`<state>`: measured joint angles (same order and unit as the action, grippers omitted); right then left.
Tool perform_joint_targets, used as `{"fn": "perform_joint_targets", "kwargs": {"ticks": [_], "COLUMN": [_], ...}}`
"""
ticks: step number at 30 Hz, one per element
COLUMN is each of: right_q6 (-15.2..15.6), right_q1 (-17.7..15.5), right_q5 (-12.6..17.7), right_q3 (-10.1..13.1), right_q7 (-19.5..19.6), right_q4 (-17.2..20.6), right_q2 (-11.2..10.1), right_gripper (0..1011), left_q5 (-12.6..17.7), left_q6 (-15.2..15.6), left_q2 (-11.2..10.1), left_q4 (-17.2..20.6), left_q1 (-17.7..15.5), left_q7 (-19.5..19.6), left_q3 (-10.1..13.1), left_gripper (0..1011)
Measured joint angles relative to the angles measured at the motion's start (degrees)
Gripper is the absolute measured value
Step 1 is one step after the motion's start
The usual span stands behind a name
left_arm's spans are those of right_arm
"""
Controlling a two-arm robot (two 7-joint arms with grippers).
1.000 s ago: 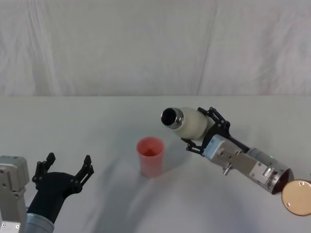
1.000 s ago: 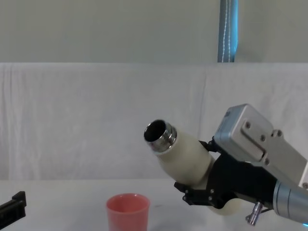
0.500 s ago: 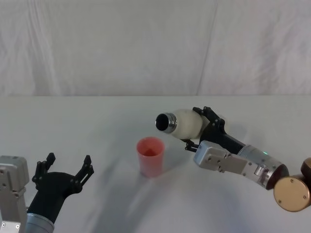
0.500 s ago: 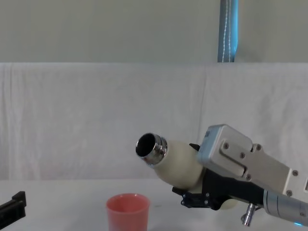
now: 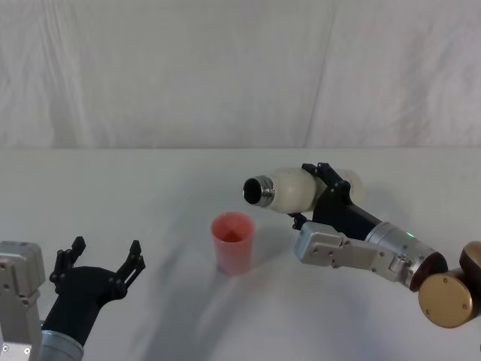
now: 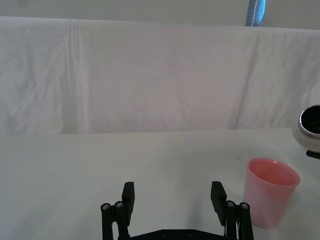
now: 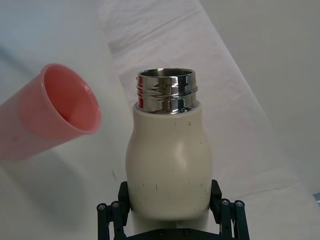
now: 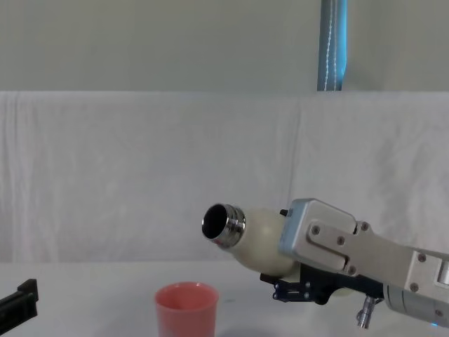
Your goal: Grasp the thermos with one hand and pour water into the cup lid.
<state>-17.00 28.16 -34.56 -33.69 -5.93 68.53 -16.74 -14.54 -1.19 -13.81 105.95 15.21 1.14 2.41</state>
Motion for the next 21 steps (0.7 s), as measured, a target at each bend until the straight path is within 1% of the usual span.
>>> {"fn": "perform_joint_targets", "kwargs": {"ticks": [8,21], "right_q6": [1.4,2.57], "right_q1": [0.67,1.75], "right_q5": [-2.22,-3.82], "right_q3": [-0.79,-1.69], "right_q7": [1.08,1.93], "right_q4": [-0.09,-1.52], "right_q2": [-0.06,0.75], "right_gripper": [957,957], "left_q5": [0.0,0.0], "left_q6": [0.0,0.0], "left_q2": [0.0,0.0], "left_q4": [0.0,0.0], "left_q1": [0.0,0.0], "left_q7": [0.0,0.0], "left_q3": [0.0,0.0], "left_gripper": [1001,1001]}}
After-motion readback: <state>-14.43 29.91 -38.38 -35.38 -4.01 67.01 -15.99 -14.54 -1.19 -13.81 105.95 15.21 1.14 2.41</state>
